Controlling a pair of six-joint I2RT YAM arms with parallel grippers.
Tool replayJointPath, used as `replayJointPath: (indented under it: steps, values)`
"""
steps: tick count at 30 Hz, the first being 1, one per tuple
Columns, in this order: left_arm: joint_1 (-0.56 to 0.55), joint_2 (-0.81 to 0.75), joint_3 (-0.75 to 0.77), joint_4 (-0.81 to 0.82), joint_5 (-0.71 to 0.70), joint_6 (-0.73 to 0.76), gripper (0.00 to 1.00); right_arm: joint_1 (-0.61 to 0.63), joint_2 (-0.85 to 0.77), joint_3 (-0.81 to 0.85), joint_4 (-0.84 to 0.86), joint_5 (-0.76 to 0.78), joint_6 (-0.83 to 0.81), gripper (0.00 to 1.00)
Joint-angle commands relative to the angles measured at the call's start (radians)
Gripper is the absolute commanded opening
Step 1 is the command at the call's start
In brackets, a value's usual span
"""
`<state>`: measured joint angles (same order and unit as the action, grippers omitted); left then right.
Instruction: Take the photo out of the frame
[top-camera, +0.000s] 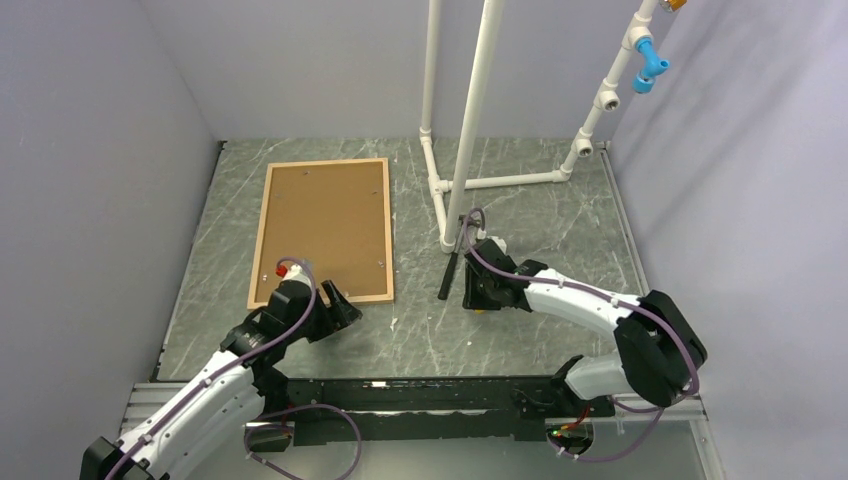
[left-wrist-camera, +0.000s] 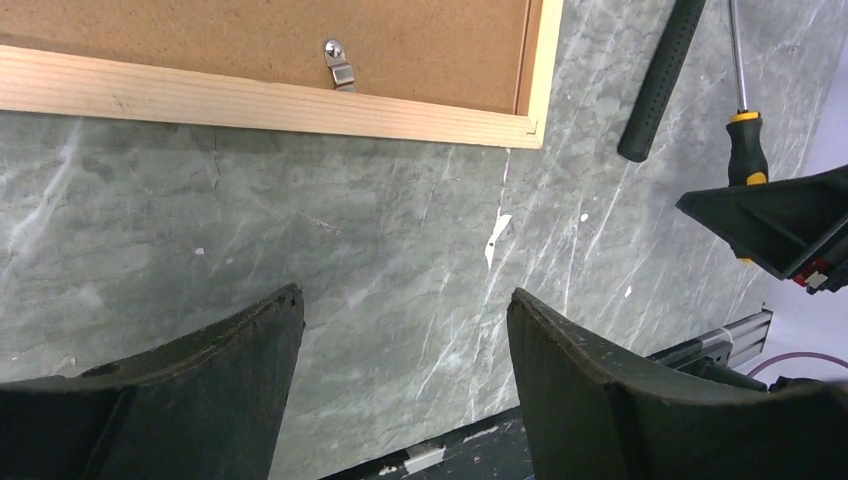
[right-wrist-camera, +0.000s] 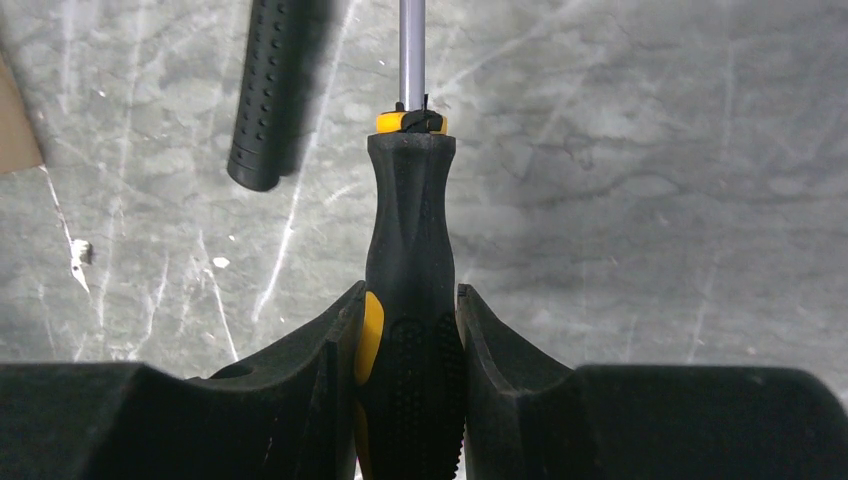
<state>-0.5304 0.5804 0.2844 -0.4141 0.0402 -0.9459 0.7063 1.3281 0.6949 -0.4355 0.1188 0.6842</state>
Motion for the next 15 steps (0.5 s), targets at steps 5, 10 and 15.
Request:
replayJointPath:
  steps: [5, 10, 15]
  values:
    - [0.003, 0.006, 0.022, 0.013, 0.004, 0.004, 0.78, 0.007, 0.070, 0.028, 0.194, -0.089, 0.001, 0.43]
    - [0.003, -0.032, 0.009, 0.008, 0.007, -0.007, 0.78, 0.016, 0.065, -0.007, 0.229, -0.108, 0.005, 0.57]
    - [0.003, -0.061, 0.022, -0.023, 0.017, -0.016, 0.78, 0.016, 0.059, 0.006, 0.205, -0.084, -0.014, 0.58]
